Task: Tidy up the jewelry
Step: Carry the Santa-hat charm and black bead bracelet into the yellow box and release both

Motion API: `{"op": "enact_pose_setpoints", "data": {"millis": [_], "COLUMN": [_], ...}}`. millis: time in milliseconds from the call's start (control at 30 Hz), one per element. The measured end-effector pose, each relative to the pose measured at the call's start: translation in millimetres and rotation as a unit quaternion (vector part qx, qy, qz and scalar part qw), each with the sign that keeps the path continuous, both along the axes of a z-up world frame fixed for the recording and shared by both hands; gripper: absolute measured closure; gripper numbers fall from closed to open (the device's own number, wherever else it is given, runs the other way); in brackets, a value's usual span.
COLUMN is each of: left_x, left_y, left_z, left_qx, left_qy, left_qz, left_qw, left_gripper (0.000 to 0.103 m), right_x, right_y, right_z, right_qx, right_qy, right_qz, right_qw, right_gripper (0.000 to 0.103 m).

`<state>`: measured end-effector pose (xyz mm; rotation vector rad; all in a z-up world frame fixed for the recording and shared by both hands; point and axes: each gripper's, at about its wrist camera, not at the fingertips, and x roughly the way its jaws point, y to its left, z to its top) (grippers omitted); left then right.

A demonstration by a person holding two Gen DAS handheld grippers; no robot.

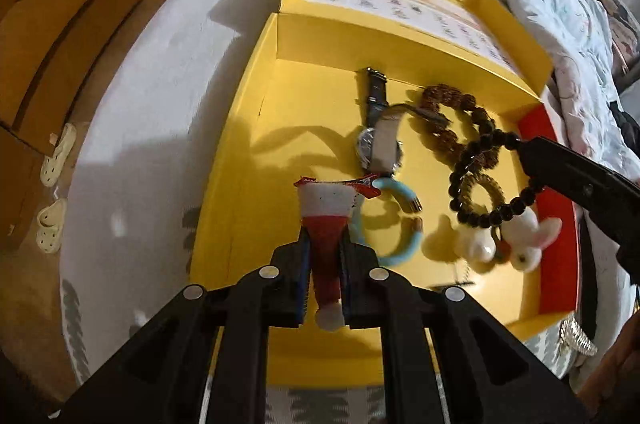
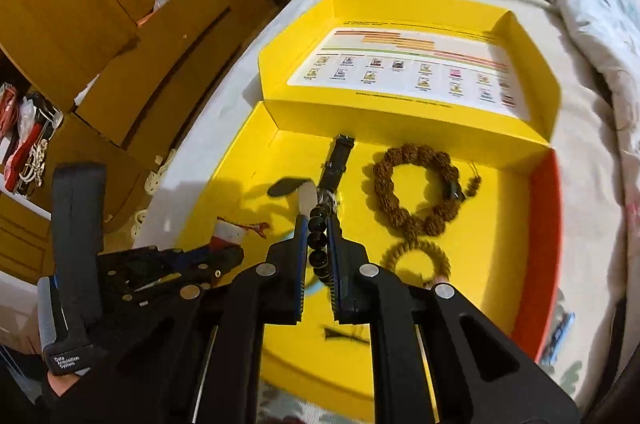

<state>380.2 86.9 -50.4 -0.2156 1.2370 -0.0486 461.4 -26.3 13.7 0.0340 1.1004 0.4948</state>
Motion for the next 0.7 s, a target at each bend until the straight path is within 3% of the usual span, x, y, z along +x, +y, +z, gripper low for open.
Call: {"op": "enact_pose_setpoints", "data": {"millis": [233,633,700], "left_x": [11,18,17], "left_y": [1,-5,-4], "left_z": [-13,-31,-32], "left_qx": [0.011,0.018,0.02], "left_qy": [0.013,0.032,0.031], "left_qz": [0.007,0.007,0.007], "left_qw": [0.9998,0.9993,0.9993], "left_gripper": [0.091,0.089,0.087], "right_x": [27,46,46], "right_y": [7,-27,-26], "right_z": [-25,-64,-63], "right_qx": [0.004,-0.011,-0.02], "right_qy": [0.02,0.052,0.049], "right_qz": [0.006,-0.024,-0.022], "right_qw": [1.0,0.998,0.998], "right_gripper": [0.092,0.091,0.084]}}
